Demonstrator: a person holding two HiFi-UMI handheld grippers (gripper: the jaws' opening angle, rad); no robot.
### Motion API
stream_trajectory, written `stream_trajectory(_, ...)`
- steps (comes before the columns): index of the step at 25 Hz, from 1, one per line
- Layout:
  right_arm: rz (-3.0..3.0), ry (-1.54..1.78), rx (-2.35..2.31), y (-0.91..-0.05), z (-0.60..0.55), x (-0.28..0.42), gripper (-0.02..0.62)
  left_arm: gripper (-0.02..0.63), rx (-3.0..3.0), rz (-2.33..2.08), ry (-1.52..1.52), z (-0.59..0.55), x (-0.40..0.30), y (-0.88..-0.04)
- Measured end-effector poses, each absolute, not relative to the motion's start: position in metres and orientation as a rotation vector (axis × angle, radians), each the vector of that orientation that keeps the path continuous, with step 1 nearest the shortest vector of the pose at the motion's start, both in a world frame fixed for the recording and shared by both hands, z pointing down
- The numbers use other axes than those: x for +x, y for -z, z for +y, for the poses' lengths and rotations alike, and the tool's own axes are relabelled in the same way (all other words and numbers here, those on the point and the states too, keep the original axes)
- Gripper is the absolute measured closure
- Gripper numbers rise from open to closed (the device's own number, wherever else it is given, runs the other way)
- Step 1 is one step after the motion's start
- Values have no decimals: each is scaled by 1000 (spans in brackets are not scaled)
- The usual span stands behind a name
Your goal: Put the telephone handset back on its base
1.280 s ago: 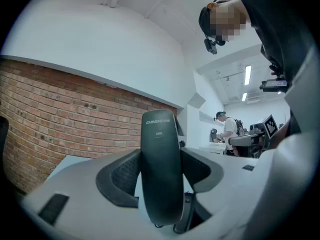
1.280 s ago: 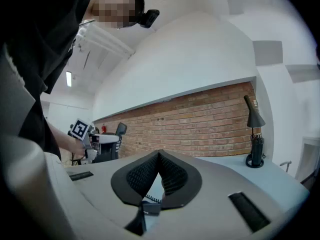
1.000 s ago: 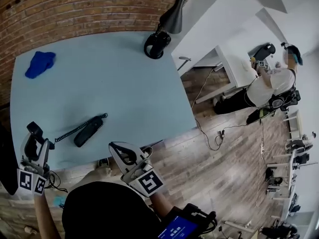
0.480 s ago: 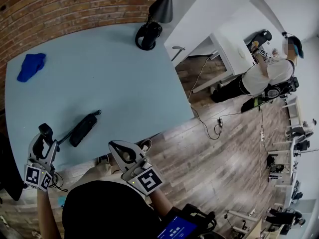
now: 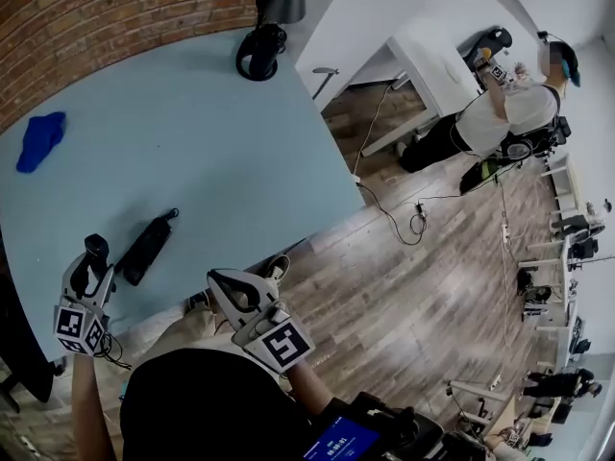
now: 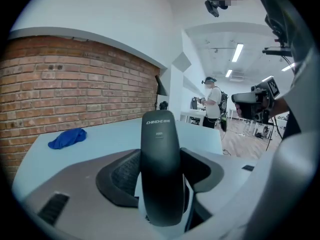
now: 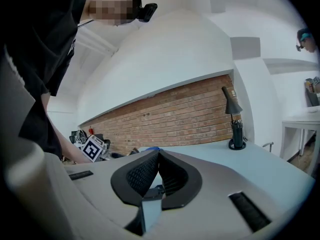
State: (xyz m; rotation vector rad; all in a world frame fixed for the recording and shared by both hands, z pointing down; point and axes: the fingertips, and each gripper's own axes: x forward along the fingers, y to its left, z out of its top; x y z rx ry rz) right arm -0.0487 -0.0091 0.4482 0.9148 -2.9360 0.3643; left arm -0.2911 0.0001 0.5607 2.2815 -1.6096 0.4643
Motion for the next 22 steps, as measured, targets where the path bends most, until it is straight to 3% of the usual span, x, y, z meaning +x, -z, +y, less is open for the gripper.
stream_trajectory(22,-2863,-403,1099,-453,-15,4,578,327,2247,-1379,-745,-65,-218,-598)
